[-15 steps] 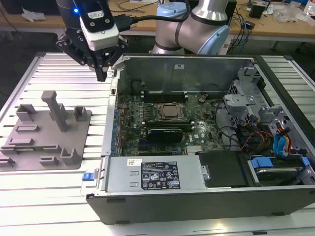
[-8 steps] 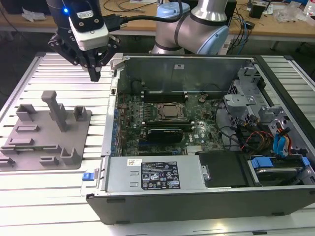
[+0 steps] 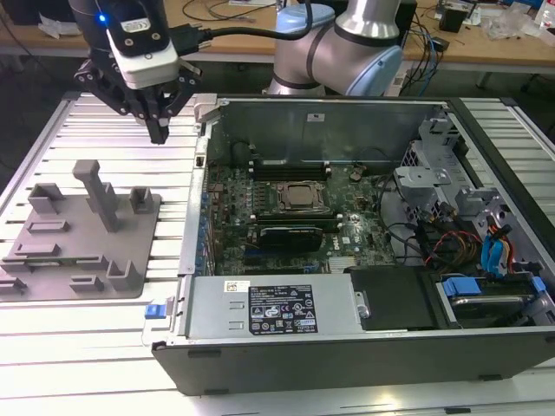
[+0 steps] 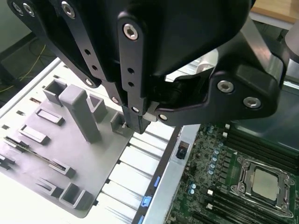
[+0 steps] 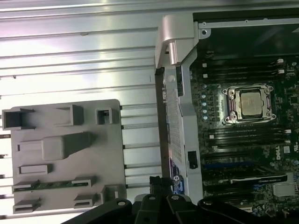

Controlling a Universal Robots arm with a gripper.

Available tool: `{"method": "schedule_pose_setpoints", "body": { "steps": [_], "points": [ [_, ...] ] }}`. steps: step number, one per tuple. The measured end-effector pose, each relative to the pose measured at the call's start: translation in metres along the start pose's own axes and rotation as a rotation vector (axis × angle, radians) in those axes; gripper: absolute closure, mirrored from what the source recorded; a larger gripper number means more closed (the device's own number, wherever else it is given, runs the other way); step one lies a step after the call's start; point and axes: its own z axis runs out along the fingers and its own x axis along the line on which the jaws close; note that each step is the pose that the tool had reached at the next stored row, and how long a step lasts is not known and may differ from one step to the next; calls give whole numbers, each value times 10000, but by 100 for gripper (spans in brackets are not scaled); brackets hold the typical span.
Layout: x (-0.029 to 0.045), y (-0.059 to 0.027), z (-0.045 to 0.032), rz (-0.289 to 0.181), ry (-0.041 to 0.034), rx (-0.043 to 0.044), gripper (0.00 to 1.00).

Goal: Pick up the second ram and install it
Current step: 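Reach for the second ram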

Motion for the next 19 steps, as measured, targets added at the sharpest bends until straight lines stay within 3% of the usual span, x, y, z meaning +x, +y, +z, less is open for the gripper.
{"method": "schedule_pose_setpoints", "body": {
  "steps": [11, 19],
  "points": [
    [271, -20, -2, 0, -1, 1, 92],
    [414, -31, -1, 0, -2, 0, 92]
  ]
}}
